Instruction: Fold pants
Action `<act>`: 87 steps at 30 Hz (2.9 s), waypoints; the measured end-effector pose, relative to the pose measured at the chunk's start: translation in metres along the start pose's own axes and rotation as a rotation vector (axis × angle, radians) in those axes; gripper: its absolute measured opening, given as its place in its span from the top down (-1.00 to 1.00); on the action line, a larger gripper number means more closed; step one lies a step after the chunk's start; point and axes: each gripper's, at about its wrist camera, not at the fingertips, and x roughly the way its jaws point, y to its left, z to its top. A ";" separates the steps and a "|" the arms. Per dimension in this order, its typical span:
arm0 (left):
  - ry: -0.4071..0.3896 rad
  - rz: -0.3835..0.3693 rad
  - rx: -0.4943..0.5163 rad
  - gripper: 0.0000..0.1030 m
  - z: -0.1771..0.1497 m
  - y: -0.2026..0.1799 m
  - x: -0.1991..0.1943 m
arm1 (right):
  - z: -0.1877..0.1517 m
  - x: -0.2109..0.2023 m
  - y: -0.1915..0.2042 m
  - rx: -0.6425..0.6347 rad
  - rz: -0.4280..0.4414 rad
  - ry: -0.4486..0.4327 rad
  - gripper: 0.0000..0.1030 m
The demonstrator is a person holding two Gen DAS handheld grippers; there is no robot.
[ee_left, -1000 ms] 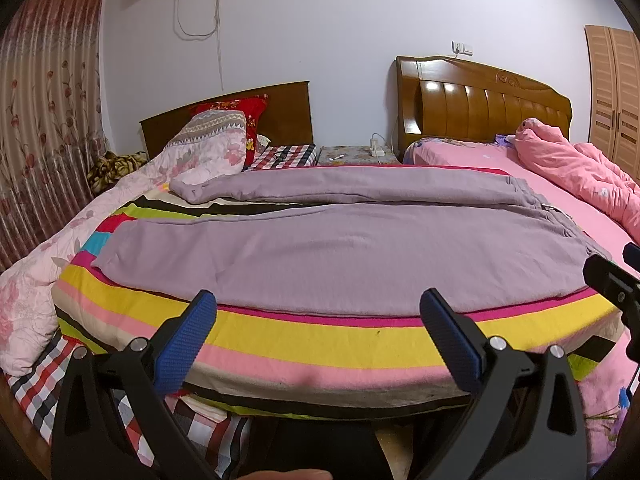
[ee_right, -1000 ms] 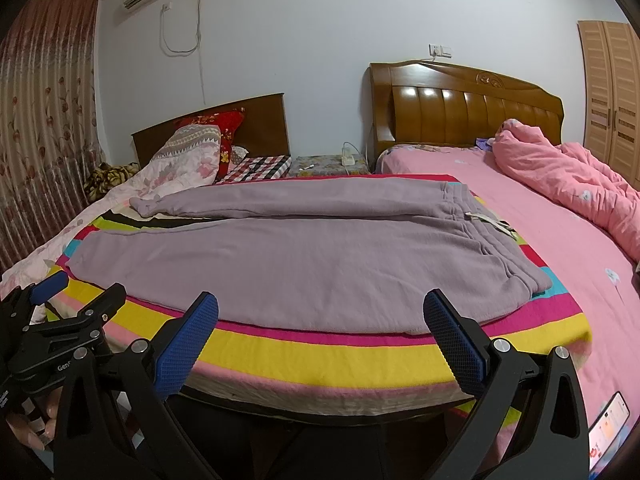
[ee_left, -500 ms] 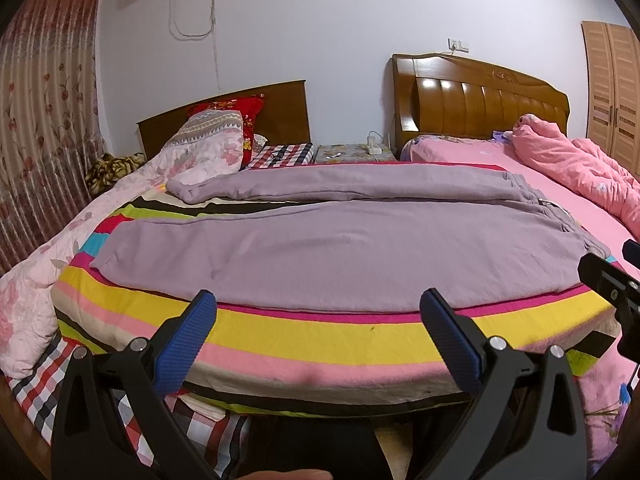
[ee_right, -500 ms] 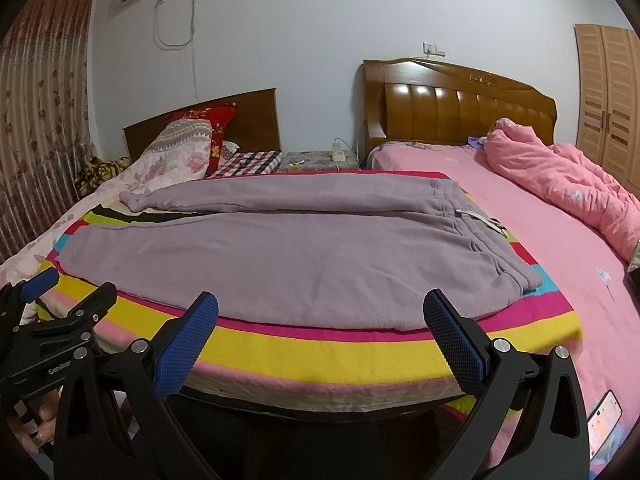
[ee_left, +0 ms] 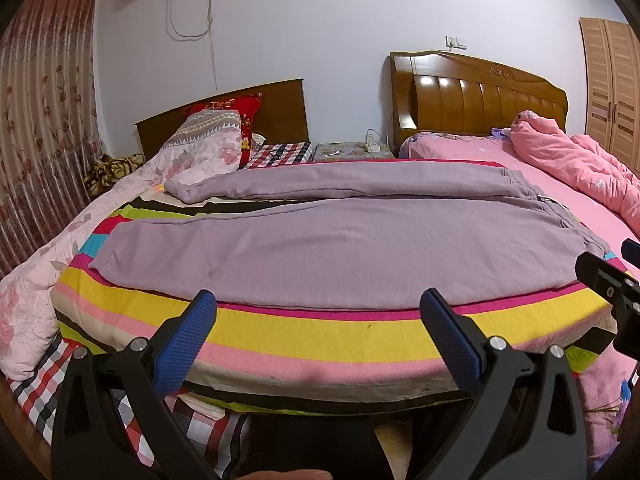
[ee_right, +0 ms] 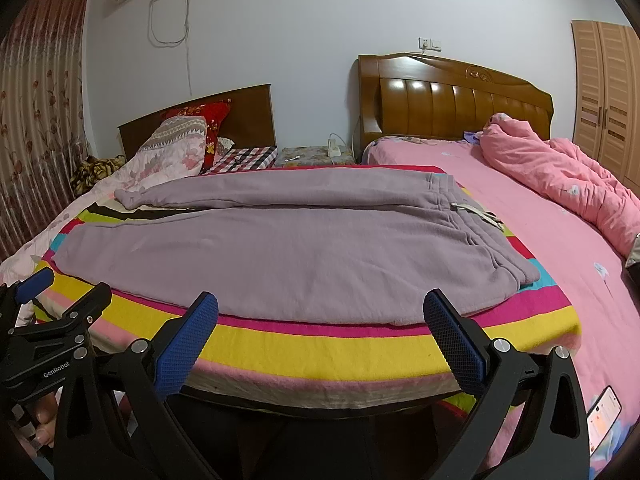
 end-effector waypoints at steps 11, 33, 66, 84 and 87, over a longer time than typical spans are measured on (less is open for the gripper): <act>0.008 0.000 0.002 -0.97 -0.002 -0.002 0.001 | -0.002 0.002 0.000 -0.001 0.001 0.005 -0.92; 0.024 0.000 0.004 -0.97 -0.005 -0.001 0.004 | -0.008 0.005 0.002 -0.002 0.000 0.026 -0.92; 0.306 -0.260 -0.046 -0.97 0.215 0.034 0.335 | 0.239 0.452 -0.135 -0.440 0.256 0.456 -0.90; 0.564 -0.713 -0.456 -0.96 0.246 -0.011 0.450 | 0.249 0.374 -0.117 -0.573 0.503 0.225 0.73; 0.564 -0.733 -0.526 -0.96 0.246 -0.012 0.434 | 0.236 0.306 -0.097 -0.617 0.473 0.104 0.75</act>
